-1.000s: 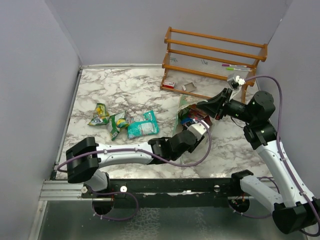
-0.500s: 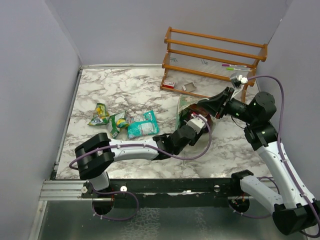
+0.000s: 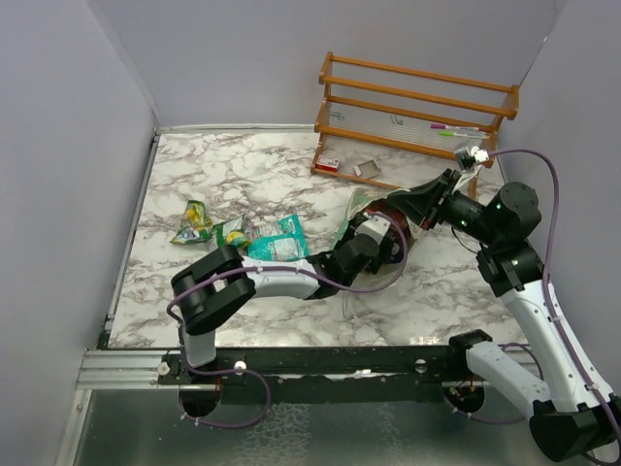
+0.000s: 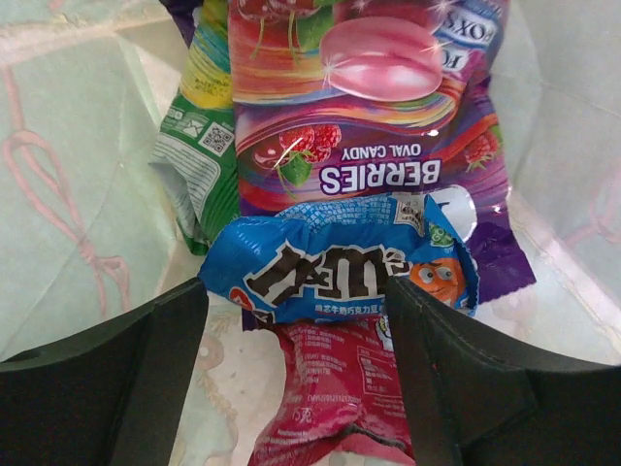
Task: Take the snacks out of the paper bag
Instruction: Take out the snack from the paper bag.
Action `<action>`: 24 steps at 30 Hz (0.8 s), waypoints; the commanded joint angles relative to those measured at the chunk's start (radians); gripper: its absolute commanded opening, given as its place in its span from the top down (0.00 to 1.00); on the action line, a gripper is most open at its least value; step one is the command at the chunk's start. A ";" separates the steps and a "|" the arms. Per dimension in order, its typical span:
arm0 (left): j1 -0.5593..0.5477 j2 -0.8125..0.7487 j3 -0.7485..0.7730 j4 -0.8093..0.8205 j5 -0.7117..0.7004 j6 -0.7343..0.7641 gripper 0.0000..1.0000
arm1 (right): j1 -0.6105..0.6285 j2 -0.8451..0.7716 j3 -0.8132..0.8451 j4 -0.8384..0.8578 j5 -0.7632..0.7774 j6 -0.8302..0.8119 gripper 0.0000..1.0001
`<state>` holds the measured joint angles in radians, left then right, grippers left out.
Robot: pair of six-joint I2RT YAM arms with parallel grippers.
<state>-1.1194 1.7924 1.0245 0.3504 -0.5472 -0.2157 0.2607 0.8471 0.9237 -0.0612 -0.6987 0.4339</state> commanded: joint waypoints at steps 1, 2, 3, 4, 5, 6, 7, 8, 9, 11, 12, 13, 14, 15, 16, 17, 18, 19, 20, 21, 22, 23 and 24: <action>0.027 0.069 0.048 0.023 0.001 -0.025 0.21 | 0.005 -0.035 0.028 0.015 0.032 0.014 0.92; 0.033 0.079 0.056 0.021 0.017 -0.026 0.20 | 0.005 -0.038 0.026 0.014 0.031 0.015 0.92; 0.039 0.090 0.062 0.025 0.041 -0.027 0.20 | 0.005 -0.040 0.023 0.012 0.033 0.016 0.92; 0.043 0.100 0.071 0.029 0.066 -0.024 0.21 | 0.005 -0.042 0.022 0.010 0.036 0.016 0.92; 0.047 0.111 0.081 0.029 0.080 -0.019 0.22 | 0.005 -0.043 0.020 0.009 0.036 0.014 0.92; 0.049 0.123 0.094 0.026 0.087 -0.017 0.24 | 0.005 -0.045 0.018 0.006 0.038 0.014 0.92; 0.050 0.132 0.105 0.020 0.099 -0.014 0.26 | 0.005 -0.046 0.018 0.002 0.039 0.012 0.92; 0.051 0.141 0.115 0.019 0.114 -0.008 0.28 | 0.005 -0.048 0.019 0.001 0.040 0.010 0.92; 0.052 0.146 0.120 0.020 0.122 0.001 0.31 | 0.005 -0.048 0.019 -0.005 0.045 0.007 0.92; 0.053 0.149 0.133 0.024 0.128 0.014 0.37 | 0.005 -0.049 0.023 -0.020 0.055 -0.005 0.92; 0.054 0.151 0.138 0.024 0.132 0.024 0.42 | 0.005 -0.047 0.027 -0.027 0.060 -0.011 0.92; 0.054 0.151 0.144 0.022 0.133 0.031 0.47 | 0.005 -0.046 0.029 -0.034 0.065 -0.017 0.92; 0.054 0.150 0.152 0.017 0.135 0.036 0.52 | 0.005 -0.047 0.031 -0.039 0.068 -0.021 0.92; 0.054 0.147 0.159 0.010 0.138 0.044 0.56 | 0.005 -0.046 0.032 -0.042 0.070 -0.024 0.92; 0.054 0.142 0.165 0.005 0.140 0.048 0.61 | 0.005 -0.047 0.032 -0.045 0.074 -0.026 0.92; 0.053 0.134 0.166 -0.001 0.141 0.051 0.68 | 0.005 -0.047 0.033 -0.049 0.079 -0.029 0.92; 0.053 0.124 0.167 -0.005 0.144 0.053 0.74 | 0.004 -0.048 0.033 -0.054 0.084 -0.032 0.92; 0.053 0.113 0.165 -0.009 0.149 0.054 0.79 | 0.005 -0.051 0.033 -0.057 0.087 -0.036 0.92; 0.053 0.100 0.161 -0.010 0.158 0.055 0.81 | 0.005 -0.051 0.032 -0.057 0.090 -0.038 0.92; 0.053 0.086 0.155 -0.010 0.167 0.053 0.83 | 0.005 -0.052 0.030 -0.057 0.094 -0.039 0.92; 0.052 0.071 0.148 -0.011 0.171 0.053 0.85 | 0.005 -0.054 0.029 -0.057 0.097 -0.040 0.92; 0.052 0.057 0.142 -0.015 0.178 0.051 0.88 | 0.005 -0.054 0.028 -0.057 0.100 -0.042 0.92; 0.053 0.042 0.137 -0.020 0.182 0.049 0.89 | 0.005 -0.055 0.027 -0.058 0.103 -0.044 0.92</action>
<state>-1.0672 1.9202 1.1698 0.3401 -0.4122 -0.1734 0.2607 0.8192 0.9237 -0.1169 -0.6289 0.4091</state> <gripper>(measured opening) 0.161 0.075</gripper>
